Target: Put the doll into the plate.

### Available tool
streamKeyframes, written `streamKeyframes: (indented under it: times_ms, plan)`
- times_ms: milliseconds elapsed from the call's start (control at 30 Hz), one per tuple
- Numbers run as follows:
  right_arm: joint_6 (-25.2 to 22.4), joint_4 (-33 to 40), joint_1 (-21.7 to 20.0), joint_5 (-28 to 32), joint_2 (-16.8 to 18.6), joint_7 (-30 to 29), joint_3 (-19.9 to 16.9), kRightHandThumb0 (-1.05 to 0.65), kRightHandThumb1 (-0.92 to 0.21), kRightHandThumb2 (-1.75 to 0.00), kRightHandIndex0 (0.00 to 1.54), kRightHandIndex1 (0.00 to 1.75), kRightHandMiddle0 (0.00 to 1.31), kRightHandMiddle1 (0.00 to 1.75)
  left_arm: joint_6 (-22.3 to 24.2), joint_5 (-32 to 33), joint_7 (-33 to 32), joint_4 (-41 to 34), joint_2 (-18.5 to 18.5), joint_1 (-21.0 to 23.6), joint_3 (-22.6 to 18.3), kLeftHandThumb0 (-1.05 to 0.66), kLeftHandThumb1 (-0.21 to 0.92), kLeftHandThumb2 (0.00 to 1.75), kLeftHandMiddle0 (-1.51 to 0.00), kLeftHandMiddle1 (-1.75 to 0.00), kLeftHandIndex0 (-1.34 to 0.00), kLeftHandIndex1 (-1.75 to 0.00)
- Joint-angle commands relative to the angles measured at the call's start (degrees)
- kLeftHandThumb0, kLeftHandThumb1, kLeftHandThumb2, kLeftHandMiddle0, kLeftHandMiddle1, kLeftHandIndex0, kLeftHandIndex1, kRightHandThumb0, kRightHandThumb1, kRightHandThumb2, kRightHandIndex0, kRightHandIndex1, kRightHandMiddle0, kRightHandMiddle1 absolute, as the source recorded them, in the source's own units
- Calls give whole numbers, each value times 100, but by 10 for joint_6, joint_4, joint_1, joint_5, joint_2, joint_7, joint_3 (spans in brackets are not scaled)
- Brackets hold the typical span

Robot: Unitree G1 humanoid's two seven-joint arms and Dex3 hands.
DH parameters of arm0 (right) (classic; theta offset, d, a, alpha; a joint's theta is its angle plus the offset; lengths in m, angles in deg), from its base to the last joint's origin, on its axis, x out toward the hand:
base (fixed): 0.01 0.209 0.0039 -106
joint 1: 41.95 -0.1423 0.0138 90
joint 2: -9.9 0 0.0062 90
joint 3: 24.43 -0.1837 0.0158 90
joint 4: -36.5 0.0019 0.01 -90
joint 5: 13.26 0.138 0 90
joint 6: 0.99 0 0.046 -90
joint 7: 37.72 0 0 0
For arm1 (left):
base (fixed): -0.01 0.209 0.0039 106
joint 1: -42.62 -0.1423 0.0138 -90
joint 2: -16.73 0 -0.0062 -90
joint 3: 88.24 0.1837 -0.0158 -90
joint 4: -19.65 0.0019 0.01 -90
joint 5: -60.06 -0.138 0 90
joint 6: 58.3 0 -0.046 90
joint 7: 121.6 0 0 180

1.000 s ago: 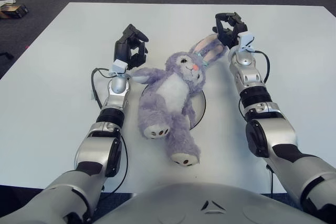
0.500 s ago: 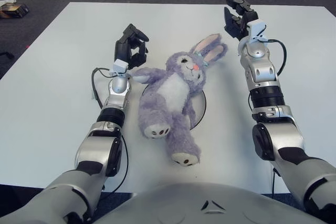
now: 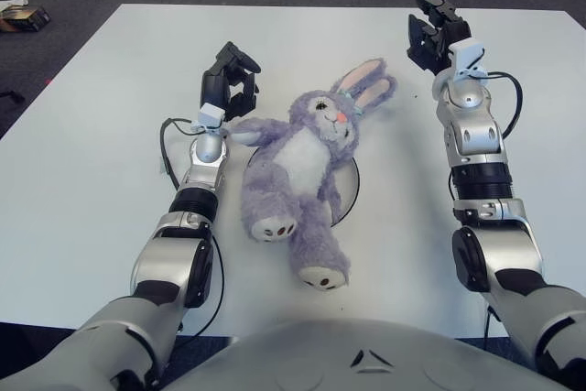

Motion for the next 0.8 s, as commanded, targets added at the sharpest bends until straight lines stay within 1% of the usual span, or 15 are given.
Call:
streamKeyframes:
  times_ms: [0, 67, 133, 200, 233, 267, 300, 333, 367, 400, 433, 467, 500, 600, 767]
  plan:
    - [71, -35, 22, 3, 5, -27, -18, -64, -92, -60, 57, 5, 44, 14, 3, -5, -7, 14, -7, -22, 2, -32, 92, 64, -82, -175, -51, -175]
    - [105, -50, 31, 2, 11, -42, -23, -61, -92, -57, 59, 5, 48, 16, 4, -5, -7, 13, -7, -23, 2, -32, 92, 64, -82, -175, -51, -175]
    - [129, -51, 47, 1, 16, -56, -28, -55, -92, -52, 64, 6, 54, 20, 5, -6, -8, 12, -7, -24, 2, -33, 92, 64, -82, -175, -50, -175]
    - [142, -56, 52, 0, 17, -62, -30, -51, -92, -48, 71, 4, 57, 29, 6, -6, -8, 11, -8, -24, 2, -33, 92, 64, -82, -175, -49, -175]
    - [146, -58, 52, 0, 17, -63, -29, -50, -92, -48, 72, 3, 58, 30, 6, -6, -8, 11, -8, -24, 2, -33, 92, 64, -82, -175, -49, -175]
    - [153, -56, 62, -1, 18, -69, -32, -49, -92, -47, 73, 3, 59, 32, 7, -6, -9, 11, -7, -25, 2, -33, 92, 64, -82, -175, -48, -175]
    - [160, -53, 73, 0, 18, -74, -36, -47, -92, -46, 78, 5, 57, 43, 8, -7, -10, 11, -7, -26, 2, -33, 92, 64, -82, -175, -48, -175]
    - [166, -52, 80, 0, 18, -78, -38, -45, -92, -44, 81, 6, 53, 65, 9, -7, -10, 11, -7, -26, 2, -32, 92, 64, -82, -175, -48, -175]
    - [171, -50, 88, 1, 19, -82, -40, -41, -92, -43, 85, 9, 45, 100, 9, -8, -11, 11, -7, -28, 2, -32, 92, 64, -82, -175, -48, -175]
    - [174, -50, 91, 2, 19, -83, -41, -40, -92, -42, 85, 14, 43, 112, 9, -8, -12, 11, -7, -28, 2, -32, 92, 64, -82, -175, -48, -175]
    - [176, -50, 92, 2, 19, -85, -41, -38, -92, -41, 80, 32, 39, 129, 9, -9, -12, 11, -7, -29, 2, -32, 92, 64, -82, -175, -48, -175]
    - [176, -49, 95, 4, 21, -87, -43, -37, -92, -41, 75, 47, 37, 141, 9, -10, -13, 11, -7, -29, 2, -32, 92, 64, -82, -175, -48, -175]
    - [173, -44, 99, 7, 26, -92, -46, -37, -92, -40, 71, 57, 35, 147, 10, -11, -15, 11, -6, -30, 3, -32, 92, 64, -81, -175, -47, -175]
    - [166, -35, 107, 11, 36, -101, -50, -36, -92, -39, 68, 71, 34, 156, 11, -13, -17, 11, -6, -30, 3, -32, 92, 65, -81, -175, -47, -175]
    - [171, -41, 116, 14, 47, -113, -56, -35, -92, -39, 68, 78, 34, 159, 13, -14, -19, 10, -6, -32, 5, -32, 92, 65, -80, -175, -46, -175]
